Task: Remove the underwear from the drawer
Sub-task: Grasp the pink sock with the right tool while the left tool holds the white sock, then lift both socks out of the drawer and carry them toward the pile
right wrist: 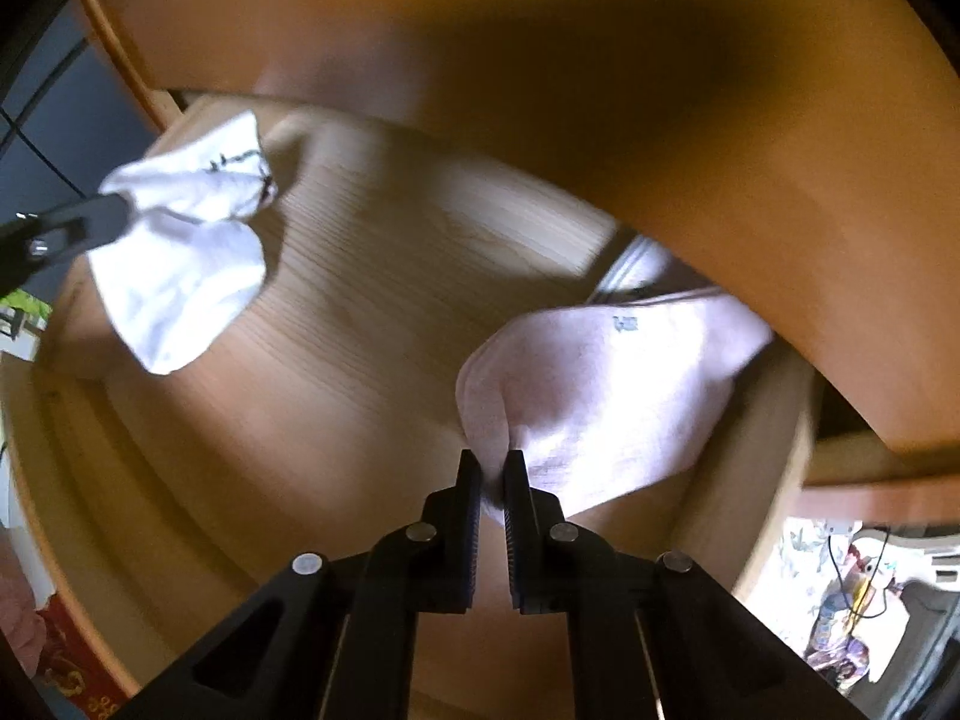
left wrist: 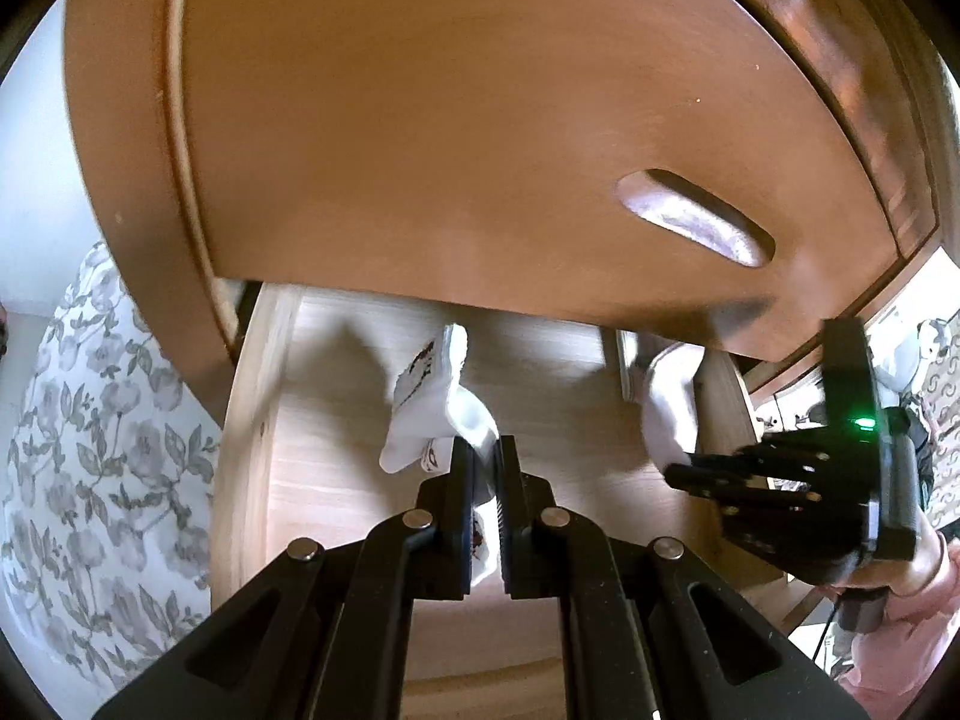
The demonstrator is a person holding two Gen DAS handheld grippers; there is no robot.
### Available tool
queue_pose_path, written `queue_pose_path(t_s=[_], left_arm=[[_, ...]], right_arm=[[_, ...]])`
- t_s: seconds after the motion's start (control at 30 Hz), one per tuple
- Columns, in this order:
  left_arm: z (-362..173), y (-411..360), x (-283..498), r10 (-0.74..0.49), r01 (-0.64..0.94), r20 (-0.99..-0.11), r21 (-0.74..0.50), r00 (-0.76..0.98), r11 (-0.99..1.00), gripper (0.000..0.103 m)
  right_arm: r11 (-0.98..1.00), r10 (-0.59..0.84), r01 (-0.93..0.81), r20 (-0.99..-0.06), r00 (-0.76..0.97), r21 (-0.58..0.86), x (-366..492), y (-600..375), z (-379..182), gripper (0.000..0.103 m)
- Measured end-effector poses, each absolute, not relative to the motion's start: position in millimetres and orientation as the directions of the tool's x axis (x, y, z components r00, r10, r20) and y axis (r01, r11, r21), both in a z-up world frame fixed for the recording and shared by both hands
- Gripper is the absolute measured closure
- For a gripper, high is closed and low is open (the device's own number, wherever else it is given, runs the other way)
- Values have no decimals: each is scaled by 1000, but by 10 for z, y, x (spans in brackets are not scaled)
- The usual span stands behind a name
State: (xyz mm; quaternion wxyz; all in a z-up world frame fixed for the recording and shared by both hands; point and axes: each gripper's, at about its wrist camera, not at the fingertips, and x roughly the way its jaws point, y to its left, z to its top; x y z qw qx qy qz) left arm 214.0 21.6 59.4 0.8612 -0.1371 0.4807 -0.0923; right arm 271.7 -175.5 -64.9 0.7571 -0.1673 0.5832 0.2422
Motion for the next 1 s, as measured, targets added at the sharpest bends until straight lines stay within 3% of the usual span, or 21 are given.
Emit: queue_pose_path(t_s=[0.37, 0.63, 1.0], left_arm=[[665, 209, 1875, -321, 18, -792, -365, 519, 931, 97], [790, 188, 1644, -333, 21, -780, -380, 531, 925, 97], [1273, 170, 1215, -350, 70, -718, -389, 602, 919, 97]], right_arm=[[843, 454, -453, -833, 316, 288, 2156, -2291, -167, 95], [821, 565, -365, -721, 401, 440, 1804, -2573, 93, 95], [793, 609, -405, -582, 539, 455, 1431, -2744, 750, 95]])
